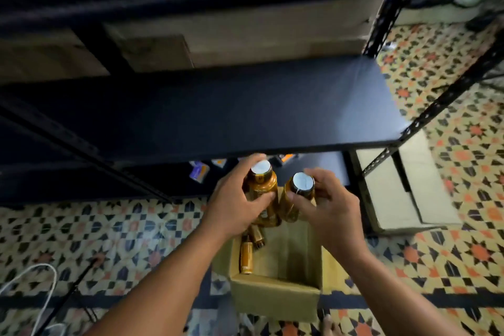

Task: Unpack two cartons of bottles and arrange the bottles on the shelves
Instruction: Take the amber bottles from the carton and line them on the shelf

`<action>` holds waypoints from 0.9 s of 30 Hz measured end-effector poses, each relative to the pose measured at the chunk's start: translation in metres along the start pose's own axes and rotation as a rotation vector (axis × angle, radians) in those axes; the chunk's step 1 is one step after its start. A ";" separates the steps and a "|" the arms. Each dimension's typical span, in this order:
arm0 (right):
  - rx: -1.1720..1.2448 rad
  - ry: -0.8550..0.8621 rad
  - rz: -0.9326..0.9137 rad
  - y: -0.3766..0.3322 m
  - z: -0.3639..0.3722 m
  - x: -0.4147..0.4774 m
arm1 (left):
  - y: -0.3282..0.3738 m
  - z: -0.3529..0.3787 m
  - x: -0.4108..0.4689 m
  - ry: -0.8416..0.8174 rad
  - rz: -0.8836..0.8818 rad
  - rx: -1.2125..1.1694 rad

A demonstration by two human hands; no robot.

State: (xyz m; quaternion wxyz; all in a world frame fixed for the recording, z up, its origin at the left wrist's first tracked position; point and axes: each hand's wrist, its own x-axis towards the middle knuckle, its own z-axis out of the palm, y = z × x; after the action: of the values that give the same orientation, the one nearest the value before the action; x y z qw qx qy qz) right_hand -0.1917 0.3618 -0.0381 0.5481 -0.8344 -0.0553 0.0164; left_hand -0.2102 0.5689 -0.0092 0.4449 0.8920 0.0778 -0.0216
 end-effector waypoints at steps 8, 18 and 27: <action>0.038 -0.007 -0.189 -0.208 -0.085 0.016 | 0.174 -0.137 -0.037 0.079 0.167 0.030; 0.076 -0.094 -0.468 -0.378 -0.149 0.076 | 0.311 -0.252 -0.053 0.276 0.263 0.080; 0.013 -0.153 -0.475 -0.430 -0.112 0.130 | 0.310 -0.305 -0.018 0.351 0.293 0.119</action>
State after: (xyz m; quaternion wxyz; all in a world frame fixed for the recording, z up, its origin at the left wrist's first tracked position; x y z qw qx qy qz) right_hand -0.0851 0.4428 0.4049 0.5360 -0.7908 -0.2913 -0.0495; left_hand -0.1888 0.6264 0.4219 0.3694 0.9085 0.0224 0.1941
